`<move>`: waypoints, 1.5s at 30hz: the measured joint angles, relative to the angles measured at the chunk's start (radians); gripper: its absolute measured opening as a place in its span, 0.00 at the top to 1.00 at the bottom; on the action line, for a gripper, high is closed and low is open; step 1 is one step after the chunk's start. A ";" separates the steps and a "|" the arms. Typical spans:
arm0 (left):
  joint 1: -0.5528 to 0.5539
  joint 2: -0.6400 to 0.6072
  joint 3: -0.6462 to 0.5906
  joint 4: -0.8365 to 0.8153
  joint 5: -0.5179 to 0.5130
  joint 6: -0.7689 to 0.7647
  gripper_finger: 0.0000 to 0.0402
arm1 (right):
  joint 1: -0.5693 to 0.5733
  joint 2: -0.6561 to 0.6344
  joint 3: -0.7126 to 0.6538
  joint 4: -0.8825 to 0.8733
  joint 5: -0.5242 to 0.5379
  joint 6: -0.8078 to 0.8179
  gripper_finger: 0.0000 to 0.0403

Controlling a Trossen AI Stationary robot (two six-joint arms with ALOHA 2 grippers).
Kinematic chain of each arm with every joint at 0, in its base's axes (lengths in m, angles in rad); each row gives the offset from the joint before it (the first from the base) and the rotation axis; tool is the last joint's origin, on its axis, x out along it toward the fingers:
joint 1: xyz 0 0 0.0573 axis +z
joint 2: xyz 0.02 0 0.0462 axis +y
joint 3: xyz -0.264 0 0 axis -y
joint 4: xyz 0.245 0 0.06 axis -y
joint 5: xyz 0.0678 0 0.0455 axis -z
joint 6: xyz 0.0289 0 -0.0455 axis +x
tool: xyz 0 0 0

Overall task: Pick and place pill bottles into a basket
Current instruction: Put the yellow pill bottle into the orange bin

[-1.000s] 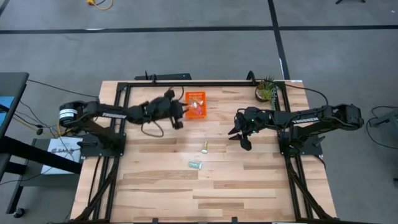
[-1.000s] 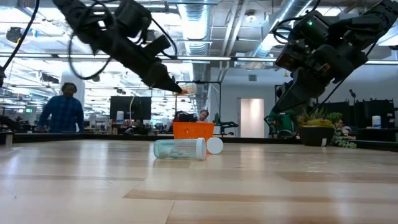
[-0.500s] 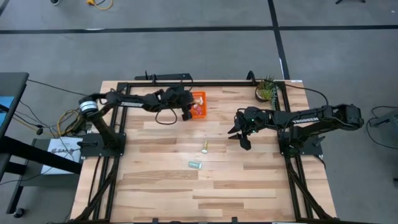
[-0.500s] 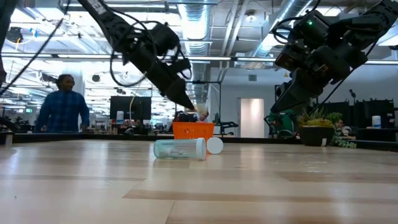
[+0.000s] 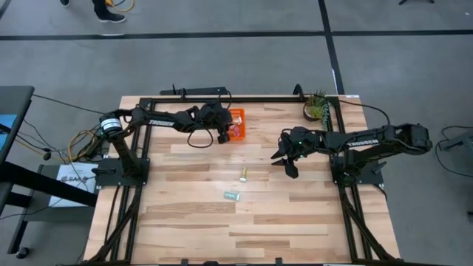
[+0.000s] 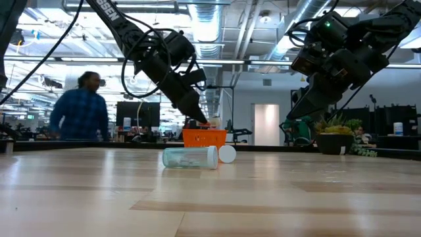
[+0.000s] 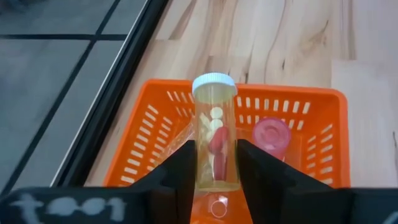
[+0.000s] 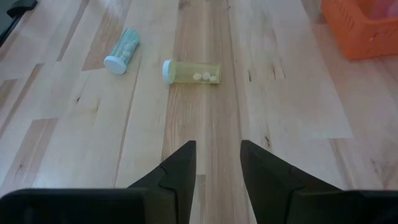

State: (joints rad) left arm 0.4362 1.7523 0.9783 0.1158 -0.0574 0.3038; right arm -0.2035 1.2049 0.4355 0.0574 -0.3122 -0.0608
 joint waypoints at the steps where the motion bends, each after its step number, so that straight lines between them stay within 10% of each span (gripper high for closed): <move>1: 0.000 0.000 0.000 -0.001 0.000 -0.001 0.74 | 0.000 0.000 0.000 0.000 0.000 0.000 0.71; 17: -0.008 -0.010 0.000 -0.154 0.028 0.028 0.54 | 0.000 0.000 0.000 -0.003 0.000 0.000 0.71; 29: -0.157 -0.258 -0.112 -0.385 0.541 0.012 0.54 | 0.000 0.000 0.000 0.012 0.000 0.022 0.71; 45: -0.806 -0.457 -0.675 0.453 -0.059 -0.342 0.54 | 0.049 0.148 -0.001 0.367 0.148 0.496 0.71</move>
State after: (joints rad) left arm -0.3697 1.2950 0.3030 0.5688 -0.1166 -0.0384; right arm -0.1544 1.3533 0.4347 0.4242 -0.1638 0.4356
